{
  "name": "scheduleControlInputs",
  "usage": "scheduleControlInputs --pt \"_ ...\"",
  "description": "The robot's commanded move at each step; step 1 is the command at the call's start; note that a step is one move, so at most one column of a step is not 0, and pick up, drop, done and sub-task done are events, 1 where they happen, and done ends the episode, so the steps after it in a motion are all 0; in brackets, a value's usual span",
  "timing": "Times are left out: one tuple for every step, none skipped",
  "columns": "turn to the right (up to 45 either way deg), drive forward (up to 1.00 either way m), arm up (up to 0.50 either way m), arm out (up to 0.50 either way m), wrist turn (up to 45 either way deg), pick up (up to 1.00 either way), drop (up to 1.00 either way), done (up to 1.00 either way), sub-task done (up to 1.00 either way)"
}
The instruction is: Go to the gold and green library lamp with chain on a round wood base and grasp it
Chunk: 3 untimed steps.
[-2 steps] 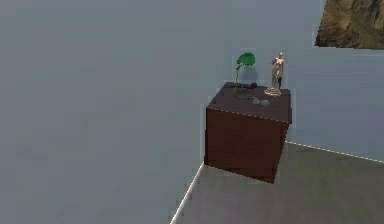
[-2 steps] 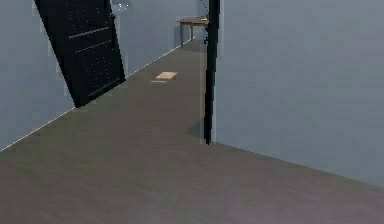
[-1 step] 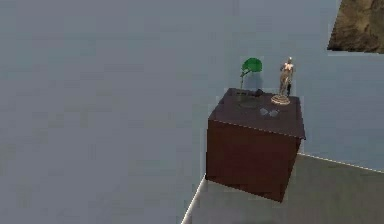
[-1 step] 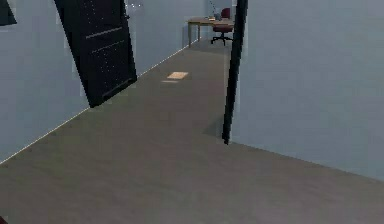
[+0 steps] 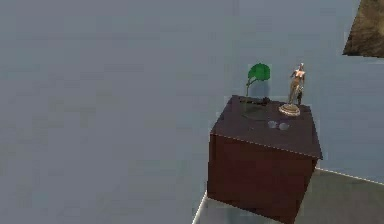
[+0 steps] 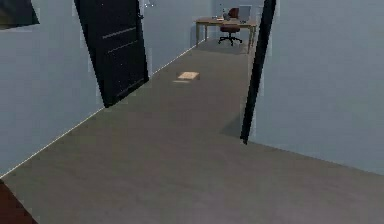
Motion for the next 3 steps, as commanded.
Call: scheduleControlInputs --pt "45.0 0.0 0.0 0.0 0.0 0.0 0.0 0.0 0.0" --pt "45.0 0.0 0.0 0.0 0.0 0.0 0.0 0.0 0.0" --pt "21.0 0.0 0.0 0.0 0.0 0.0 0.0 0.0 0.0"
